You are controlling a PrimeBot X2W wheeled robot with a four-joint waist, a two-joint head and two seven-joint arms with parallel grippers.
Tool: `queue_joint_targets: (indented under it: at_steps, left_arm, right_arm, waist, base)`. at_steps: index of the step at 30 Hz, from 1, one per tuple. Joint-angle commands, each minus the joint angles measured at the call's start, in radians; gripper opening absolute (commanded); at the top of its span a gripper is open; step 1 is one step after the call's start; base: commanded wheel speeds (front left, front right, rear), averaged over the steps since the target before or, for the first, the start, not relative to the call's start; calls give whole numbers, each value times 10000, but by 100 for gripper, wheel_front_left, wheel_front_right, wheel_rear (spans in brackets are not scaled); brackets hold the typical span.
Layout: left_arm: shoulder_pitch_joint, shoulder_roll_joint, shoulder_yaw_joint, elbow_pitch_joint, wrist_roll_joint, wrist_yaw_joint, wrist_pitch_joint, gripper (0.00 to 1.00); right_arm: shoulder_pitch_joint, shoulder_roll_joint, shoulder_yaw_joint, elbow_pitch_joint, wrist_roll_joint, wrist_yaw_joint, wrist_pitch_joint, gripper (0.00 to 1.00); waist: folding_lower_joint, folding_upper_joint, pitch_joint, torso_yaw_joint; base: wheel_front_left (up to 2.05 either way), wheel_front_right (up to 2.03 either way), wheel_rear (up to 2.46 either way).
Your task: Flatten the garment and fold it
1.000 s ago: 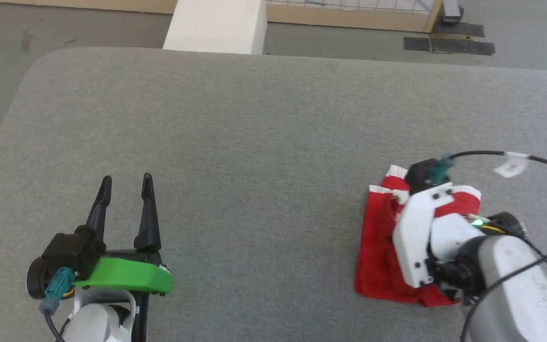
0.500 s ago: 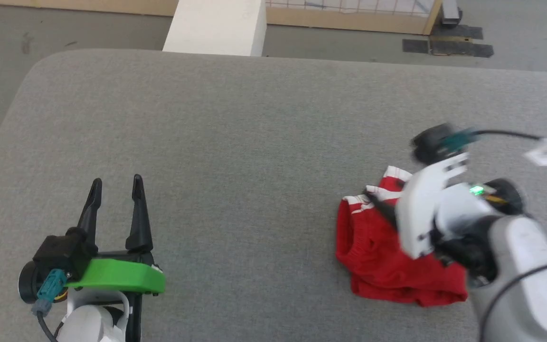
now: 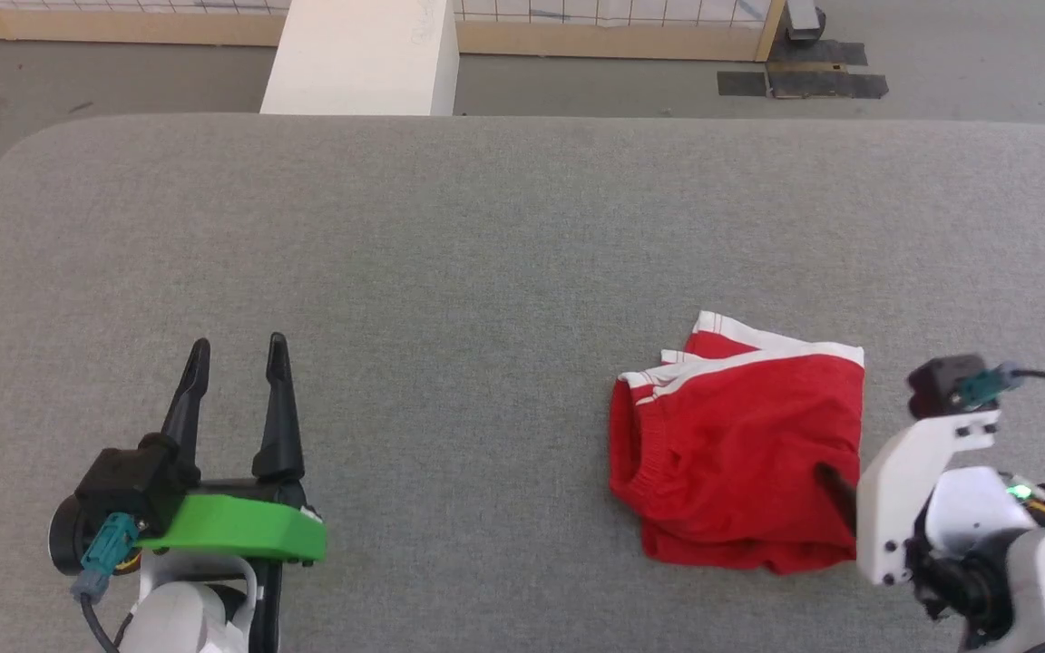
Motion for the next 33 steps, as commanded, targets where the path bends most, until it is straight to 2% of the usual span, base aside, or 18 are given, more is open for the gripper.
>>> queue_joint_targets:
  at_steps: [1,7,8,9,10,15,21,27,33]
  left_arm:
    - [-113,-31,50,49,120,-62,-45,100]
    - [-179,-23,58,83,198,-147,-45,100]
    - [-194,-16,69,90,206,-158,-45,100]
    - [-199,-10,83,96,211,-164,-45,100]
    - [-187,-6,105,88,221,-159,-45,100]
    - [-44,84,264,10,241,-123,-45,100]
    - [132,240,511,-296,243,-33,-45,100]
    - [93,461,560,-874,360,71,144,100]
    - [-315,917,485,-1655,594,19,751,100]
  right_arm:
    - [96,66,104,190,-73,-13,-168,100]
    - [-50,46,218,1356,-327,-13,-900,100]
    - [-115,-4,226,1539,-338,-13,-995,45]
    - [-171,-52,249,1662,-317,-13,-1072,19]
    - [-241,-146,314,1775,-267,-13,-1164,0]
    - [-594,-803,670,1894,132,-13,-1324,0]
    - [-1431,-2203,1834,1825,803,-13,-1183,0]
    - [-2781,-3554,2785,2511,1454,-13,-1280,0]
    - [-3831,-4360,3028,3449,1607,-13,-1851,0]
  waist:
    - [0,0,44,6]
    - [0,0,172,146]
    - [0,0,187,163]
    - [0,0,190,165]
    - [0,0,199,150]
    - [0,0,305,-312]
    - [0,0,703,-1825]
    - [0,0,1401,-3437]
    - [0,0,2417,-4217]
  base:
    - [0,0,0]
    - [0,0,0]
    - [0,0,0]
    - [0,0,0]
    - [0,0,0]
    - [0,0,0]
    - [0,0,0]
    - [0,0,0]
    - [0,0,0]
